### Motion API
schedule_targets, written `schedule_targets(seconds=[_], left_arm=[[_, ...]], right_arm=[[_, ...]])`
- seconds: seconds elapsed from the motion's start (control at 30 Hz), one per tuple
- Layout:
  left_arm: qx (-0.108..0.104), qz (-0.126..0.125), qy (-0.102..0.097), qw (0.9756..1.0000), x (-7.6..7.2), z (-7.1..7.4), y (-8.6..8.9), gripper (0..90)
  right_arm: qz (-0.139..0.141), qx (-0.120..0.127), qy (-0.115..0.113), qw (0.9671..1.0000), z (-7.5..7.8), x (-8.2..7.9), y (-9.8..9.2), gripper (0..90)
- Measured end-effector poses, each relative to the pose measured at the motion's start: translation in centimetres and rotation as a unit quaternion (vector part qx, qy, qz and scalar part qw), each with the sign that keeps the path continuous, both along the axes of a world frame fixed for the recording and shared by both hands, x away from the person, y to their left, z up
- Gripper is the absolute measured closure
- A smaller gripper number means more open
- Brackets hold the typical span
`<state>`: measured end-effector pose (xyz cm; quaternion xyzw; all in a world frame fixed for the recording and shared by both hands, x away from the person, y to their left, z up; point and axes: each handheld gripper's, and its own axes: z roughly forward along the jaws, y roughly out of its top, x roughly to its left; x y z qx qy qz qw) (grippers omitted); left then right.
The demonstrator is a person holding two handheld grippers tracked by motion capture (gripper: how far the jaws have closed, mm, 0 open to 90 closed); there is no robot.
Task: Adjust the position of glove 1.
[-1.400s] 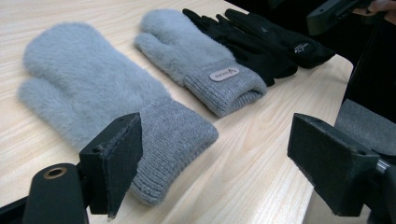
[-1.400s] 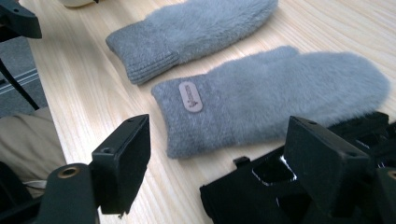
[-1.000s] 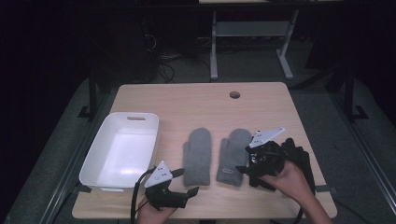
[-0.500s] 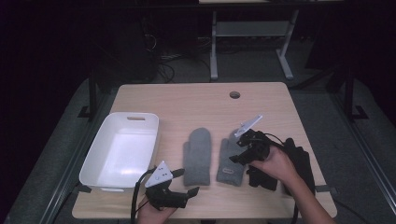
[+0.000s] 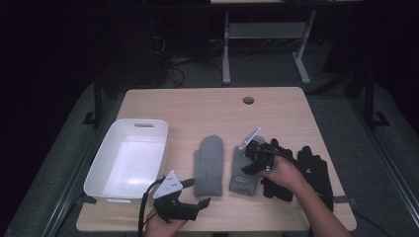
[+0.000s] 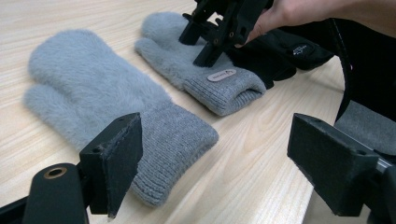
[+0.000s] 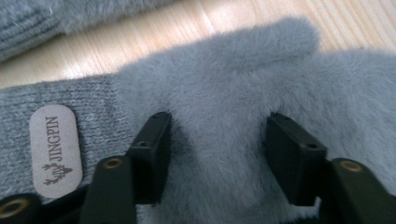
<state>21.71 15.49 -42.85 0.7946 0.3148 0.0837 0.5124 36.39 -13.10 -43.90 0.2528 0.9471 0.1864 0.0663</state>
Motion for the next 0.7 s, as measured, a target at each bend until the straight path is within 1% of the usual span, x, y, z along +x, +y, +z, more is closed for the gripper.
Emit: schedule_targets(seconds=[0.1, 0.13, 0.23, 0.27, 0.3, 0.37, 0.43, 0.47, 0.5, 0.57, 0.6, 0.63, 0.67, 0.7], left_arm=[[0.001, 0.000, 0.002, 1.0000, -0.03, -0.02, -0.03, 18.0], [0.006, 0.000, 0.000, 1.0000, -0.07, 0.00, -0.03, 18.1], [0.023, 0.002, -0.017, 0.9996, -0.26, 0.20, -0.05, 18.2], [0.016, 0.003, -0.019, 0.9997, -0.32, 0.32, 0.03, 18.2], [0.016, 0.003, -0.019, 0.9997, -0.32, 0.32, 0.03, 18.3], [0.015, 0.004, -0.018, 0.9997, -0.27, 0.31, 0.11, 18.4], [0.015, 0.005, -0.013, 0.9998, -0.16, 0.24, 0.15, 18.4], [0.017, 0.005, -0.012, 0.9998, -0.13, 0.21, 0.14, 18.4], [0.024, 0.004, -0.017, 0.9996, -0.16, 0.16, 0.09, 18.4], [0.025, 0.003, -0.016, 0.9996, -0.21, 0.13, 0.02, 18.5], [0.027, 0.004, -0.015, 0.9995, -0.24, 0.13, -0.02, 18.5], [0.027, 0.004, -0.016, 0.9995, -0.25, 0.13, -0.02, 18.5], [0.027, 0.004, -0.016, 0.9995, -0.27, 0.13, 0.00, 18.5], [0.025, 0.004, -0.016, 0.9996, -0.28, 0.12, 0.02, 18.5]], right_arm=[[-0.003, -0.004, -0.001, 1.0000, -0.01, -0.11, 0.14, 47.6], [-0.005, -0.004, 0.003, 1.0000, 0.00, -0.11, 0.14, 48.6], [-0.017, 0.000, 0.009, 0.9998, -0.04, 0.03, 0.06, 52.5], [-0.023, 0.000, 0.013, 0.9997, -0.05, 0.07, 0.07, 56.4], [-0.023, 0.000, 0.013, 0.9997, -0.05, 0.07, 0.07, 56.4], [-0.023, -0.002, 0.017, 0.9996, -0.01, 0.11, 0.12, 62.5], [-0.026, 0.002, 0.026, 0.9993, 0.07, 0.23, 0.04, 68.4], [-0.028, 0.006, 0.031, 0.9991, 0.14, 0.30, -0.06, 74.8], [-0.026, 0.007, 0.029, 0.9992, 0.17, 0.33, -0.13, 77.4], [-0.030, 0.010, 0.030, 0.9991, 0.25, 0.32, -0.14, 79.1], [-0.033, 0.011, 0.024, 0.9991, 0.45, 0.18, -0.15, 80.7], [-0.033, 0.011, 0.024, 0.9991, 0.45, 0.18, -0.15, 80.7], [-0.036, 0.017, 0.024, 0.9989, 0.63, 0.07, -0.23, 81.9], [-0.036, 0.017, 0.024, 0.9989, 0.63, 0.07, -0.23, 81.9]])
